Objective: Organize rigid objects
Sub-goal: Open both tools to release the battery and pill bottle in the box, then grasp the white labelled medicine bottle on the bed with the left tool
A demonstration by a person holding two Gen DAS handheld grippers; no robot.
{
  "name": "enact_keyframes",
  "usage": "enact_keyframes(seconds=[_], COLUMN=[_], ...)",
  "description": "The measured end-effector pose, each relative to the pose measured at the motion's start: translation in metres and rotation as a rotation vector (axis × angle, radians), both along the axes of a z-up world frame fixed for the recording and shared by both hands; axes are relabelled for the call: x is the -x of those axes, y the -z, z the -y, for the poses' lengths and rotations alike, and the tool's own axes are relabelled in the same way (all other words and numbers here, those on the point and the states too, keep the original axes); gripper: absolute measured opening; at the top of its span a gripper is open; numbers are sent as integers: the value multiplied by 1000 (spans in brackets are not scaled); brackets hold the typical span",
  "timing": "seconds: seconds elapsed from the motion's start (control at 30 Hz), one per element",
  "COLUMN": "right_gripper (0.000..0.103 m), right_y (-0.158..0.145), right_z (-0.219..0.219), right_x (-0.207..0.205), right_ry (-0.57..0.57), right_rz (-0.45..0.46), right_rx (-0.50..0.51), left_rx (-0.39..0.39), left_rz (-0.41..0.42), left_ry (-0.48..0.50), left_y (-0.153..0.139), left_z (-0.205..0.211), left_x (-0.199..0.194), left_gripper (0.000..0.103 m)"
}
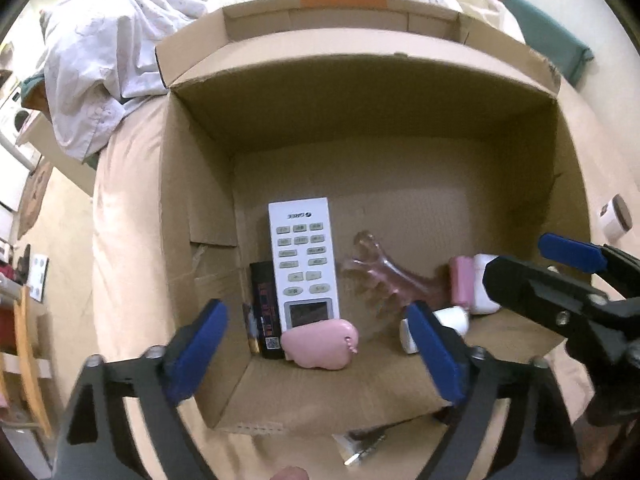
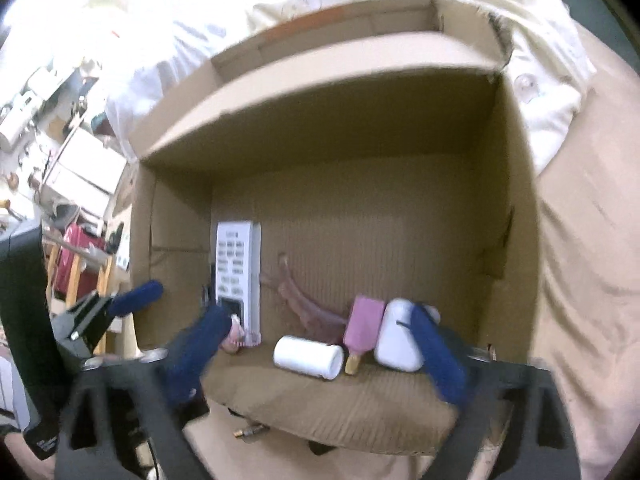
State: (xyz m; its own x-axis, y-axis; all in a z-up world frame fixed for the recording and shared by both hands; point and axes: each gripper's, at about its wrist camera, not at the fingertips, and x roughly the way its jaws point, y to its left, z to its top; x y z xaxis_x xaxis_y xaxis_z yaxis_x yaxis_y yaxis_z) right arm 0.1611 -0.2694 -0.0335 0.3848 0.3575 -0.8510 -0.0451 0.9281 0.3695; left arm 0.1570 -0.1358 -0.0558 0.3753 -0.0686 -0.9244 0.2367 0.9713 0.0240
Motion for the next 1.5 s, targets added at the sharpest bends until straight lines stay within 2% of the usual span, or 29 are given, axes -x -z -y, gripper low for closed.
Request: enact_keyframes(seconds=[0.3,0.47,0.6,0.8,1.03,1.33,1.5], right_gripper=[103,103,103,103,103,103,103], right_y=[-5,-9,-16,-31,-33,-4,10], right_z=[1,3,9,12,12,6,4], right_x=[-5,-2,8,31,65,93,90], right_ry=[23,36,51,58,38,18,19], right_rz=[26,36,52,73,56,-52,-103], right_rx=[13,2,0,-7,12,36,8], left_rx=[25,53,50,40,57,91,97], left_rz=[-18,-27,-11,6,-28,-83,-158], left_ry=[-31,-46,-33,-73,-126,-219,-216], left_y=[-5,-18,-29,-36,-24,-3,17], left_z=[-9,-16,-23,-43,-68,-90,-84], left_x=[-2,3,12,32,57,66,64], left_gripper=[95,95,95,95,95,95,95])
